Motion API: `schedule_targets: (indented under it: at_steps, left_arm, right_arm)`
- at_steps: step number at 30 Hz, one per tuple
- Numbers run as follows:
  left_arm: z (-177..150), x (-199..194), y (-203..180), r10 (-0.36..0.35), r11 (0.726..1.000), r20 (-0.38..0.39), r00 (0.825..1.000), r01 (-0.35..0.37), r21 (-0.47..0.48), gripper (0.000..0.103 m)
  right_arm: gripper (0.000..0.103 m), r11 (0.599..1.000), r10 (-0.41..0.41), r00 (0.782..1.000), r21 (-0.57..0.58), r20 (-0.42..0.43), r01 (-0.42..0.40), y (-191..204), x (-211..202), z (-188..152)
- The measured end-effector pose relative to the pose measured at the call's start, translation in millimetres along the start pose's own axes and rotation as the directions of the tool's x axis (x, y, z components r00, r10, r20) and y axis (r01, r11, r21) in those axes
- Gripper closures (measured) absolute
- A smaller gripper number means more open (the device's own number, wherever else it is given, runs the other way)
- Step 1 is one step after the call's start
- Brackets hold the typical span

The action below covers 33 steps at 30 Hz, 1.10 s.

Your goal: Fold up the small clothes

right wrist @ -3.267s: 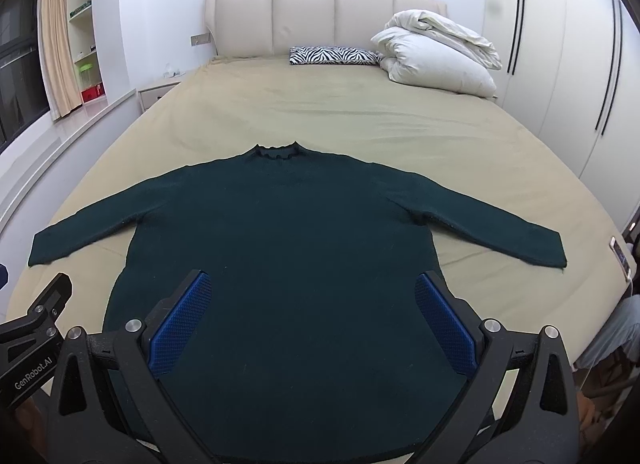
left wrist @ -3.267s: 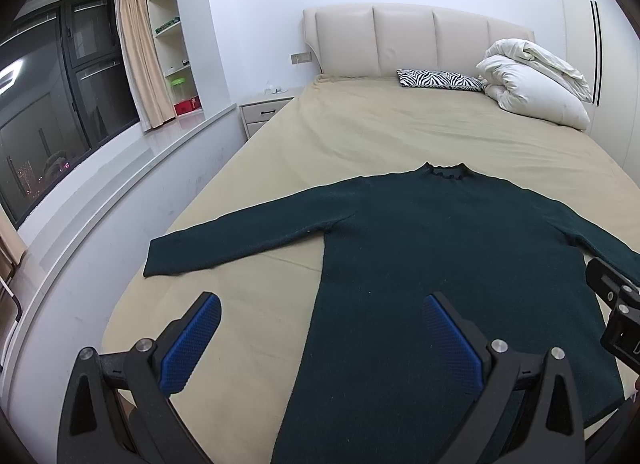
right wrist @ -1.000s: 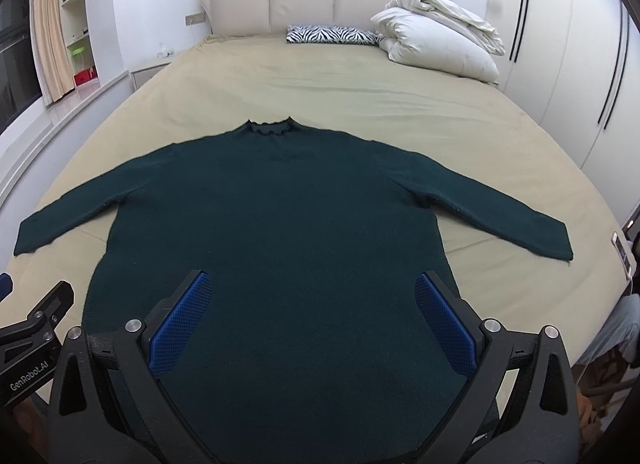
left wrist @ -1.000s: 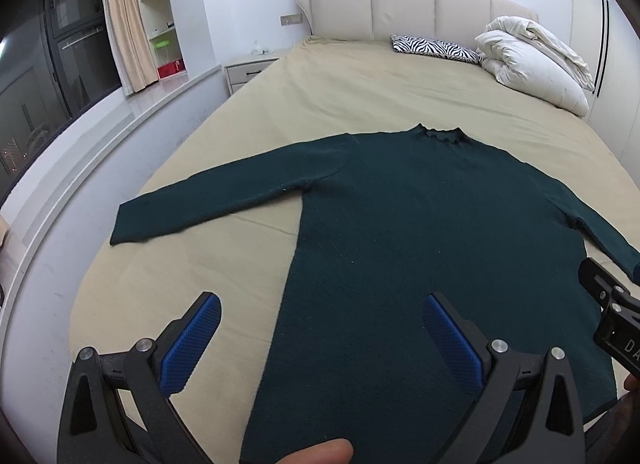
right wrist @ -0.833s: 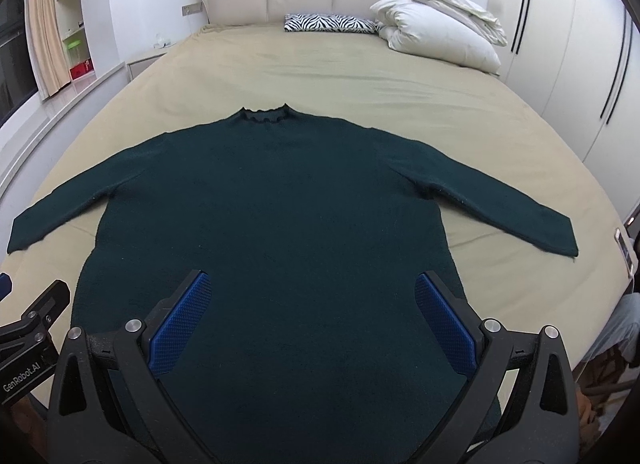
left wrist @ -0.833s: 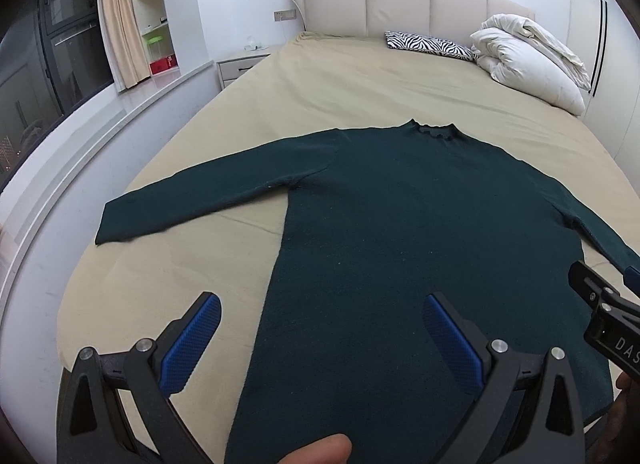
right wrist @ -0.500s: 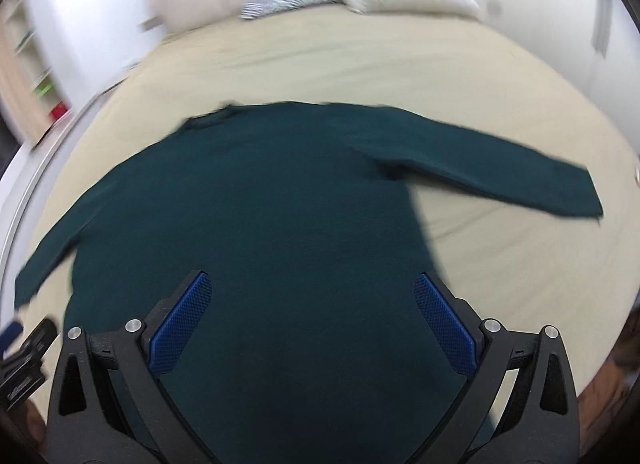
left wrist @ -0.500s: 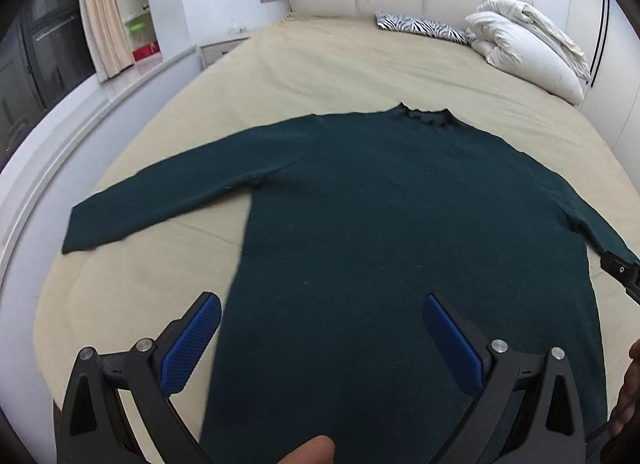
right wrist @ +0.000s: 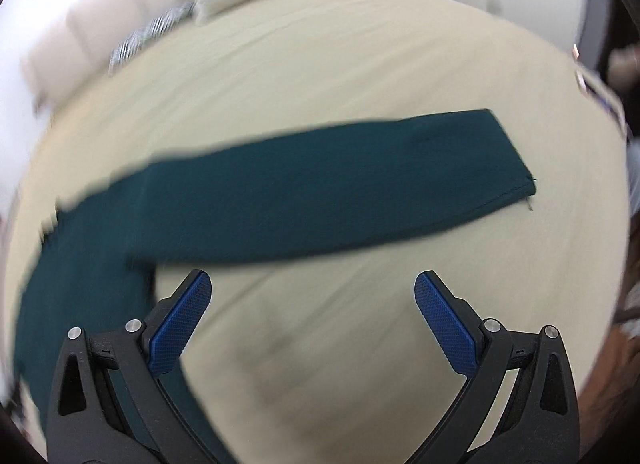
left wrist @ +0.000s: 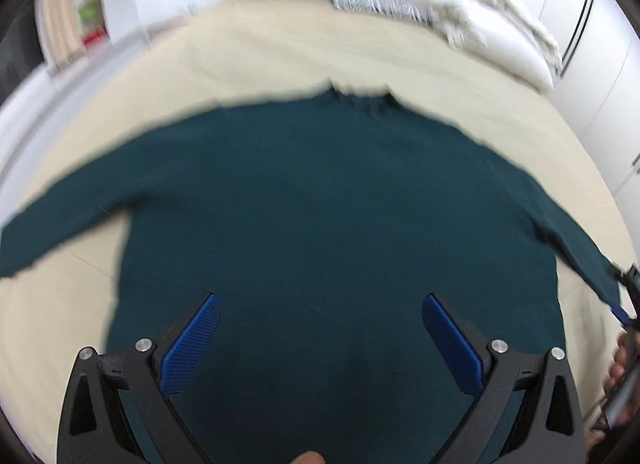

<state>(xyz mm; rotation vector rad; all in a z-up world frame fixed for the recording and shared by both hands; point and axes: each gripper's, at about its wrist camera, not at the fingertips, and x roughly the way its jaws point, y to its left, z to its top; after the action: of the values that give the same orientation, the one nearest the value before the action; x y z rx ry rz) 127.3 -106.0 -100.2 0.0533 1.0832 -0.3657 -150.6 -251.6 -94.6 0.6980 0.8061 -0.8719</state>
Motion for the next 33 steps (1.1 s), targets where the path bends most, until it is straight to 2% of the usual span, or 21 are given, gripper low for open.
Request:
schedule_targets:
  at_steps: [3, 5, 7, 9, 12, 15, 17, 19, 21, 23, 28, 29, 31, 33]
  left_arm:
    - [1.3, 13.7, 5.2, -0.038, 0.997, -0.039, 0.999, 0.036, -0.064, 0.0]
    - [0.9, 16.9, 7.4, -0.08, 0.994, -0.045, 0.996, 0.076, -0.084, 0.0]
    - [-0.4, 14.6, 7.8, -0.102, 0.991, -0.029, 0.994, 0.099, -0.086, 0.0]
    - [-0.5, 14.0, 6.4, -0.107, 0.991, -0.016, 0.994, 0.106, -0.077, 0.0]
    - [1.5, 18.2, 7.4, -0.124, 0.989, -0.015, 0.992, 0.123, -0.08, 0.0]
    - [3.9, 21.2, 10.5, -0.16, 0.982, -0.014, 0.987, 0.157, -0.103, 0.0]
    - [4.4, 23.9, 11.2, -0.182, 0.977, -0.016, 0.983, 0.179, -0.116, 0.0]
    - [2.9, 25.5, 10.2, -0.191, 0.975, -0.016, 0.982, 0.187, -0.116, 0.0]
    - [2.9, 27.8, 10.3, -0.199, 0.974, -0.02, 0.98, 0.195, -0.116, 0.001]
    - [3.3, 30.3, 11.1, -0.215, 0.97, -0.022, 0.976, 0.211, -0.118, 0.004]
    - [4.0, 33.5, 14.9, -0.248, 0.962, -0.018, 0.969, 0.244, -0.126, 0.016]
    - [4.4, 34.0, 15.8, -0.252, 0.96, -0.016, 0.967, 0.248, -0.128, 0.018]
    - [6.1, 34.9, 18.8, -0.269, 0.955, -0.011, 0.963, 0.265, -0.136, 0.026]
    - [6.9, 36.1, 22.0, -0.287, 0.948, -0.007, 0.958, 0.283, -0.147, 0.032]
  right_arm:
    - [0.002, 0.98, 0.084, 0.996, 0.18, 0.029, -0.088, -47.3, 19.9, 21.3]
    - [0.013, 0.957, 0.134, 0.991, 0.255, 0.024, -0.135, -71.2, 38.6, 33.1]
    - [0.018, 0.93, 0.19, 0.981, 0.313, 0.035, -0.191, -88.6, 53.8, 40.9]
    - [0.02, 0.889, 0.261, 0.962, 0.368, 0.085, -0.274, -103.2, 65.6, 45.7]
    - [0.026, 0.844, 0.304, 0.942, 0.417, 0.145, -0.337, -119.3, 80.9, 52.8]
    - [0.027, 0.769, 0.365, 0.906, 0.479, 0.216, -0.424, -135.2, 96.5, 65.3]
    - [0.038, 0.726, 0.382, 0.89, 0.515, 0.249, -0.456, -147.0, 110.0, 74.6]
    - [0.046, 0.705, 0.39, 0.883, 0.533, 0.26, -0.468, -147.5, 115.5, 73.9]
    - [0.053, 0.698, 0.395, 0.882, 0.541, 0.257, -0.47, -147.7, 127.7, 84.7]
    - [0.066, 0.69, 0.397, 0.882, 0.551, 0.255, -0.469, -153.6, 136.8, 95.8]
    - [0.088, 0.651, 0.393, 0.882, 0.599, 0.26, -0.466, -165.1, 165.7, 131.6]
    - [0.093, 0.657, 0.383, 0.888, 0.6, 0.255, -0.456, -164.8, 164.9, 133.6]
    - [0.095, 0.692, 0.353, 0.905, 0.585, 0.236, -0.423, -159.0, 169.3, 150.2]
    - [0.096, 0.746, 0.32, 0.92, 0.539, 0.227, -0.392, -148.3, 159.0, 160.2]
